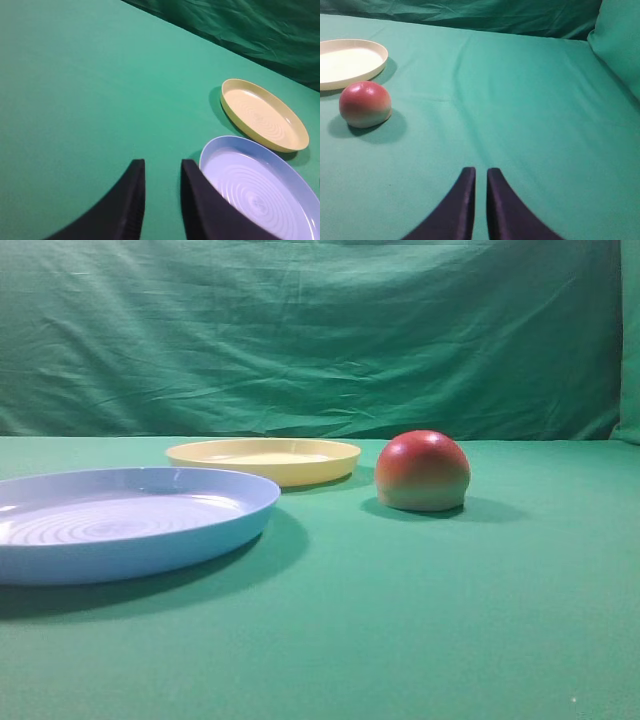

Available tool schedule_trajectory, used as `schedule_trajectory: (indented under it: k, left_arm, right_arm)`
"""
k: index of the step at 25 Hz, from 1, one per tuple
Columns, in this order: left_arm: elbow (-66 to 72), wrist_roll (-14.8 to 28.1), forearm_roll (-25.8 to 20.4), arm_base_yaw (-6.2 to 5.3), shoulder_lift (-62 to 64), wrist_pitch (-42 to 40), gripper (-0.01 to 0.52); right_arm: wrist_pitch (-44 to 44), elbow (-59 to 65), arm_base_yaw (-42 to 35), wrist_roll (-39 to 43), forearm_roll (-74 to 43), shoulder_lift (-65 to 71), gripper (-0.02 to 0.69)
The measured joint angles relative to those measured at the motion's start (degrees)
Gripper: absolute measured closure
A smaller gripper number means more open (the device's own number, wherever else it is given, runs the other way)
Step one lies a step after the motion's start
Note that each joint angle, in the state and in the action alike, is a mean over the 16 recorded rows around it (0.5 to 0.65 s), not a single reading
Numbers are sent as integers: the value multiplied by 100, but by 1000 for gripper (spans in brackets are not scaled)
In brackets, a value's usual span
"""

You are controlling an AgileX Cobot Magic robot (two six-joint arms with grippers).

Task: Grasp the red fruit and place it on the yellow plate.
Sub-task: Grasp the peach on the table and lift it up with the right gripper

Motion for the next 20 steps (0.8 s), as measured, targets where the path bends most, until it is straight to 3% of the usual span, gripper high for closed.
schedule_trajectory:
  k: [20]
  left_arm:
    - [0, 0, 0, 0, 0, 0, 357]
  right_arm:
    - [0, 0, 0, 0, 0, 0, 617]
